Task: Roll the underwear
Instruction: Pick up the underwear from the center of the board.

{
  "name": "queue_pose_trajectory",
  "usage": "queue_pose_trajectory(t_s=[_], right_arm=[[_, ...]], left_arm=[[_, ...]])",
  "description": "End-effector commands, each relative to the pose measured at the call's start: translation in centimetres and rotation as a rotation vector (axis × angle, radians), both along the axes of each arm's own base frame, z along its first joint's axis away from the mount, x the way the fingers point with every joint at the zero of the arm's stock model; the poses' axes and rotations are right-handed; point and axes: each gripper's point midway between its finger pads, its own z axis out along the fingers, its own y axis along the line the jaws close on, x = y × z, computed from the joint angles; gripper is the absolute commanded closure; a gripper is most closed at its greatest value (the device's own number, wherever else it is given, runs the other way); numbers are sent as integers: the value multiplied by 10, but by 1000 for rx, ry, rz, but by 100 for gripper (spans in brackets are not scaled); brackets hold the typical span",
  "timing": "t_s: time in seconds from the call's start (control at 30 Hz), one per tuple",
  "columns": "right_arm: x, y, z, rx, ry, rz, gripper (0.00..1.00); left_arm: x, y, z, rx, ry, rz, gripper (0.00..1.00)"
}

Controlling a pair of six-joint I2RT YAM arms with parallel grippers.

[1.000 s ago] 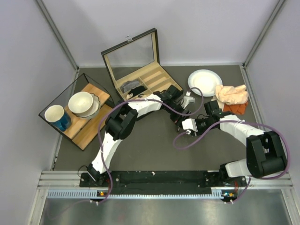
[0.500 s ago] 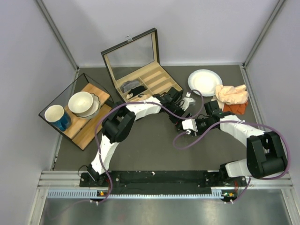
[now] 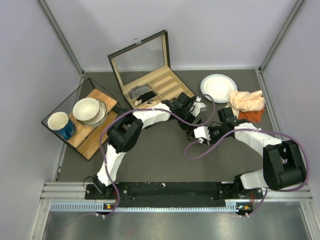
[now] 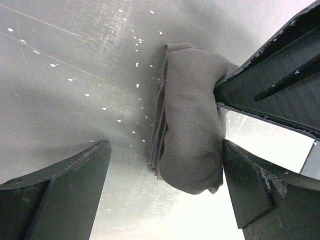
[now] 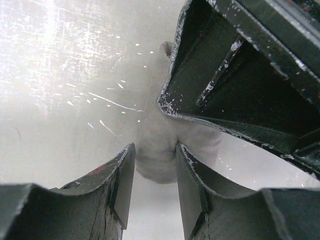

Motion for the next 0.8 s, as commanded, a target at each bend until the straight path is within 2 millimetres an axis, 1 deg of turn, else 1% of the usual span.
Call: queue_pose_trajectory(t_s=[0.0, 0.07, 0.1, 0.17, 0.2, 0.23, 0.27, 0.3, 0.33, 0.4, 0.5, 0.53, 0.57, 0.63, 0.67, 0.73, 0.77], right_arm=[[-21, -11, -20, -76, 96, -21, 62], [-20, -11, -20, -77, 96, -20, 62], [-20, -11, -20, -77, 96, -20, 62], [-20, -11, -19, -77, 94, -20, 62], [-20, -11, -19, -76, 95, -22, 62], [-19, -10, -19, -76, 92, -20, 62], [-19, -10, -19, -76, 94, -21, 62], [-20, -10, -19, -74, 96, -22, 62], [-20, -10, -19, -76, 95, -23, 62], [-20, -10, -19, -77, 93, -23, 62], [-19, -10, -18, -75, 92, -23, 62], [-19, -10, -18, -73, 94, -23, 63], [-19, -10, -18, -73, 92, -23, 63], [-19, -10, -17, -72, 91, -26, 63], [-20, -10, -17, -72, 92, -25, 63], [-20, -10, -16, -71, 87, -25, 63], [-19, -10, -16, -70, 85, -26, 63]], left_arm=[[16, 31, -25, 167, -57, 83, 2], [19, 35, -22, 191, -76, 90, 2], [20, 35, -15, 178, -93, 88, 2], [14, 28, -12, 137, -66, 53, 2], [9, 28, -19, 142, -34, 32, 2], [2, 20, -16, 113, 1, -2, 3], [-8, 22, -21, 124, 45, -24, 3], [-14, 21, -30, 123, 79, -46, 5], [-25, 18, -31, 103, 117, -76, 7], [-38, 19, -41, 104, 168, -110, 10], [-57, 18, -49, 108, 230, -153, 19], [-62, 17, -50, 109, 243, -164, 26], [-65, 17, -54, 112, 253, -168, 29], [-66, 17, -56, 112, 267, -165, 40], [-66, 17, -57, 117, 268, -159, 49], [-61, 15, -54, 113, 264, -144, 59], [-59, 14, -52, 114, 258, -137, 69]])
